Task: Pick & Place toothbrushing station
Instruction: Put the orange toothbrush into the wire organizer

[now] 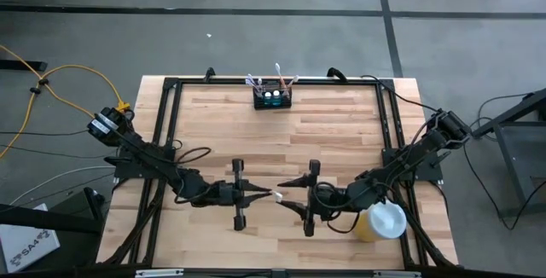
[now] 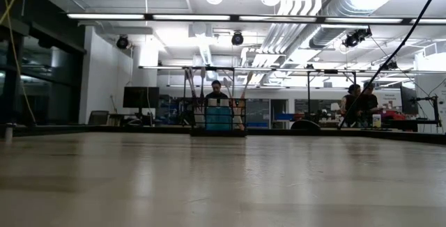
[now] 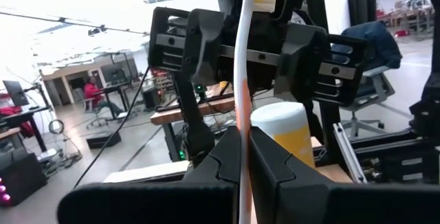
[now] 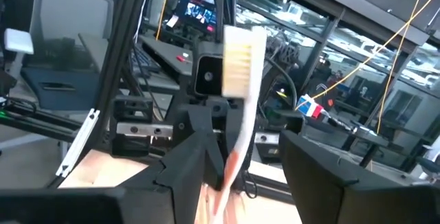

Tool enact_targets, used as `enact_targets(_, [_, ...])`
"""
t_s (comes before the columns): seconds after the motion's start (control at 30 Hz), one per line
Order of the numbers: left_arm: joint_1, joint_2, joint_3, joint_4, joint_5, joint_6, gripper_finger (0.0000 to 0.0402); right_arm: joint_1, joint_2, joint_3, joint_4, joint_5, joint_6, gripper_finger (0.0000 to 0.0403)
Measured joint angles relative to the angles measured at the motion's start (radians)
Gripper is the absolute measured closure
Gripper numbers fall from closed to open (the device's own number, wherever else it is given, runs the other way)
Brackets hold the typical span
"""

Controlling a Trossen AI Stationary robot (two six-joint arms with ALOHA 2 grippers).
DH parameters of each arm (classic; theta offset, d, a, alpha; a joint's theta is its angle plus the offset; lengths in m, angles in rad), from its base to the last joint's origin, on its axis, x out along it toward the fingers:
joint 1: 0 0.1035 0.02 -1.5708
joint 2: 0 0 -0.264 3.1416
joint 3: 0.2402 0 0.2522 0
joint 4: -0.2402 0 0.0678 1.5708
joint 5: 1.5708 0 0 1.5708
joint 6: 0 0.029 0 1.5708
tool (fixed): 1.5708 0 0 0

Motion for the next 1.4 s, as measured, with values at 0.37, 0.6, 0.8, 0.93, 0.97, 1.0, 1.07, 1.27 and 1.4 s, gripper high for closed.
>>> enact_targets(0.37, [0.012, 0.0, 0.0, -0.017, 0.012, -0.038, 0.0401, 0.0, 0.0, 0.0, 0.012, -0.049, -0.008, 0.0266])
enact_targets(0.6, [0.012, 0.0, 0.0, -0.059, 0.007, -0.084, 0.0401, -0.003, 0.0, 0.0, 0.01, -0.05, -0.006, 0.0272])
enact_targets(0.8, [0.012, 0.0, 0.0, -0.066, 0.027, -0.09, 0.0401, -0.03, 0.0, 0.001, -0.053, -0.054, 0.065, 0.0272])
enact_targets(0.93, [0.012, 0.0, 0.0, -0.11, 0.029, -0.132, 0.0401, -0.047, 0.0, 0.001, -0.082, -0.098, 0.104, 0.0272])
enact_targets(0.97, [0.012, 0.0, 0.0, -0.118, 0.03, -0.136, 0.0401, -0.049, 0.0, 0.001, -0.085, -0.106, 0.114, 0.0272])
enact_targets(1.0, [0.012, 0.0, 0.0, -0.122, 0.03, -0.136, 0.0401, -0.049, 0.0, 0.001, -0.088, -0.107, 0.118, 0.0272])
enact_targets(1.07, [0.012, 0.0, 0.0, -0.126, 0.022, -0.137, 0.0401, -0.048, 0.0, 0.001, -0.094, -0.107, 0.12, 0.0273])
enact_targets(1.27, [-0.022, 0.0, 0.0, -0.182, -0.101, -0.151, 0.0401, -0.046, 0.0, 0.001, -0.138, -0.099, 0.151, 0.0274])
enact_targets(1.4, [-0.046, 0.0, 0.0, -0.189, -0.135, -0.157, 0.0401, -0.046, 0.0, 0.001, -0.156, -0.099, 0.175, 0.0275])
